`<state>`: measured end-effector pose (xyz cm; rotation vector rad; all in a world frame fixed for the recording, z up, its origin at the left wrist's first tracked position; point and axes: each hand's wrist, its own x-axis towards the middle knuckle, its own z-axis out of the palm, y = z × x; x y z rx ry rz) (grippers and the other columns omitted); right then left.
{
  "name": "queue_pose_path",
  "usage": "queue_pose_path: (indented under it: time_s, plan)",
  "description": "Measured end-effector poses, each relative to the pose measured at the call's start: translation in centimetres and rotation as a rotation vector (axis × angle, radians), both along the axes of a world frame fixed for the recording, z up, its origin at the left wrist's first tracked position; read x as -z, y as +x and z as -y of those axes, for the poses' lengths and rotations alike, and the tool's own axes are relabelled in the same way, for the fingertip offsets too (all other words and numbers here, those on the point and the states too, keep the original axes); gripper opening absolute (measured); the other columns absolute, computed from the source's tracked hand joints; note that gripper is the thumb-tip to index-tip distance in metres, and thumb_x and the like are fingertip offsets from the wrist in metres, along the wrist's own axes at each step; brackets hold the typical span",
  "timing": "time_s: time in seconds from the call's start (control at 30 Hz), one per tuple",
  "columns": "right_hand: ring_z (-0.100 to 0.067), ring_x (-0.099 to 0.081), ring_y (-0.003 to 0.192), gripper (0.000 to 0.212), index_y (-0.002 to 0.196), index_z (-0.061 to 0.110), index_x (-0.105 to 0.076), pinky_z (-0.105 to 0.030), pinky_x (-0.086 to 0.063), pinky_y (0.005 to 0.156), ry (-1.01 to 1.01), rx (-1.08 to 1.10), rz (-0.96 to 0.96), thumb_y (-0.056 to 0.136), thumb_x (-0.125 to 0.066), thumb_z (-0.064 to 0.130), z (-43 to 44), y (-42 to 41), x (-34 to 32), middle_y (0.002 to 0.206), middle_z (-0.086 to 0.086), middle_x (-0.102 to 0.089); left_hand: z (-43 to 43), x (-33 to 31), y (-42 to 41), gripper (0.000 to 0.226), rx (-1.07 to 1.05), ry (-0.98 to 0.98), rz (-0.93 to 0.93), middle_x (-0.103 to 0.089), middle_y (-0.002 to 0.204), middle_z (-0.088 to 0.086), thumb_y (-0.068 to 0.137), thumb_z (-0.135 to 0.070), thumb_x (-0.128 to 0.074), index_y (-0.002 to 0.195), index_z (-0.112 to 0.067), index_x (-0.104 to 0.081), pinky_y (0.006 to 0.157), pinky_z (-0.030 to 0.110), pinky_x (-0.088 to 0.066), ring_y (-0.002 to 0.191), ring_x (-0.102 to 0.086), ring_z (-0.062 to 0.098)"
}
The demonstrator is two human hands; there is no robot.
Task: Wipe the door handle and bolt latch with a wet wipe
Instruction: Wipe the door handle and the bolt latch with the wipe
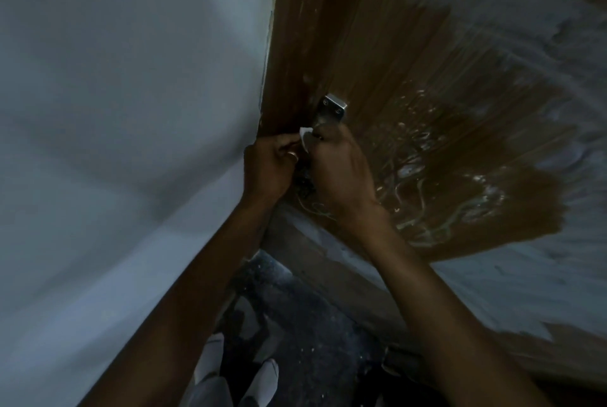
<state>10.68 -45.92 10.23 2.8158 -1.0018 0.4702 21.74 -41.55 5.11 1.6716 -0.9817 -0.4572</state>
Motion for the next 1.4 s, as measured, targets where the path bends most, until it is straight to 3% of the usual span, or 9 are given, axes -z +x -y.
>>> queue_pose_path:
  time_s: [0.1, 0.23, 0.5, 0.7, 0.87, 1.0, 1.1, 1.23, 1.4]
  plan:
    - [-0.03, -0.061, 0.099, 0.014, 0.104, 0.008, -0.074, -0.033, -0.054, 0.071, -0.001, 0.056, 0.039, 0.093, -0.068, 0.015, 0.1, -0.9, 0.6, 0.102, -0.012, -0.069, 0.0, 0.0, 0.1, 0.027, 0.011, -0.035, -0.023, -0.073, 0.114, -0.005, 0.093, -0.017, -0.066, 0.119, -0.021, -0.071, 0.091, 0.012, -0.05, 0.101, -0.065, -0.002]
    - [-0.028, -0.06, 0.089, 0.015, 0.101, 0.009, -0.072, -0.028, -0.042, 0.065, -0.068, 0.072, 0.013, 0.087, -0.07, 0.004, -0.6, -4.3, 0.2, 0.092, -0.011, -0.07, 0.0, -0.1, -0.2, 0.031, 0.024, -0.065, -0.086, -0.069, 0.123, -0.002, 0.092, -0.018, -0.067, 0.124, -0.017, -0.068, 0.1, 0.018, -0.049, 0.111, -0.062, 0.001]
    - [-0.026, -0.058, 0.086, 0.015, 0.101, 0.013, -0.073, -0.027, -0.033, 0.065, -0.079, 0.105, 0.09, 0.091, -0.063, 0.008, -0.8, -4.9, 0.6, 0.091, -0.008, -0.069, 0.2, 0.1, 1.3, 0.022, 0.104, -0.192, 0.332, -0.073, 0.112, 0.0, 0.092, -0.015, -0.067, 0.114, -0.014, -0.073, 0.094, 0.015, -0.05, 0.104, -0.067, 0.002]
    - [-0.025, -0.057, 0.107, 0.02, 0.11, 0.019, -0.069, -0.038, -0.042, 0.092, -0.194, 0.061, 0.148, 0.1, -0.052, 0.018, -0.2, -0.9, 2.0, 0.11, -0.007, -0.064, 0.7, 1.5, 1.8, 0.026, 0.108, -0.283, 0.441, -0.069, 0.113, -0.013, 0.094, -0.018, -0.064, 0.119, -0.02, -0.071, 0.091, 0.005, -0.045, 0.105, -0.063, -0.003]
    - [-0.026, -0.06, 0.094, 0.02, 0.102, 0.019, -0.07, -0.044, -0.043, 0.091, -0.334, 0.097, 0.182, 0.101, -0.05, 0.018, -0.6, -2.9, 3.9, 0.092, -0.004, -0.062, 1.3, 3.0, 2.1, 0.025, 0.081, -0.386, 0.49, -0.072, 0.114, -0.009, 0.094, -0.025, -0.065, 0.118, -0.023, -0.072, 0.092, 0.012, -0.05, 0.105, -0.065, -0.001]
    - [-0.023, -0.06, 0.084, 0.021, 0.1, 0.017, -0.075, -0.045, -0.051, 0.087, -0.377, 0.162, 0.249, 0.096, -0.056, 0.01, -0.7, -5.2, 5.1, 0.089, -0.004, -0.066, 1.9, 4.5, 2.1, 0.026, 0.04, -0.493, 0.506, -0.071, 0.115, -0.008, 0.094, -0.023, -0.065, 0.119, -0.02, -0.071, 0.091, 0.003, -0.044, 0.106, -0.061, -0.005]
    - [-0.02, -0.059, 0.082, 0.02, 0.101, 0.013, -0.074, -0.038, -0.054, 0.08, -0.459, 0.202, 0.353, 0.097, -0.056, 0.007, -1.5, -5.6, 6.6, 0.088, -0.006, -0.066, 1.8, 5.7, 1.8, 0.029, 0.031, -0.565, 0.559, -0.07, 0.12, -0.006, 0.094, -0.02, -0.065, 0.122, -0.018, -0.069, 0.097, 0.008, -0.045, 0.111, -0.062, 0.0]
    - [-0.026, -0.057, 0.098, 0.019, 0.108, 0.012, -0.073, -0.035, -0.044, 0.077, -0.59, 0.119, 0.39, 0.094, -0.059, 0.013, -1.4, -2.6, 8.6, 0.105, -0.009, -0.068, 1.7, 6.2, 1.8, 0.036, 0.03, -0.615, 0.635, -0.069, 0.123, -0.005, 0.092, -0.011, -0.066, 0.127, -0.019, -0.066, 0.101, 0.017, -0.048, 0.114, -0.064, 0.006]
    - [-0.024, -0.053, 0.106, 0.033, 0.118, 0.01, -0.07, -0.031, -0.031, 0.079, -0.639, 0.1, 0.347, 0.092, -0.05, 0.016, 0.0, -0.7, 9.7, 0.116, -0.007, -0.067, 1.8, 6.1, 2.1, 0.039, 0.065, -0.662, 0.665, -0.066, 0.12, -0.013, 0.091, -0.006, -0.065, 0.127, -0.022, -0.067, 0.101, 0.017, -0.047, 0.112, -0.063, 0.003]
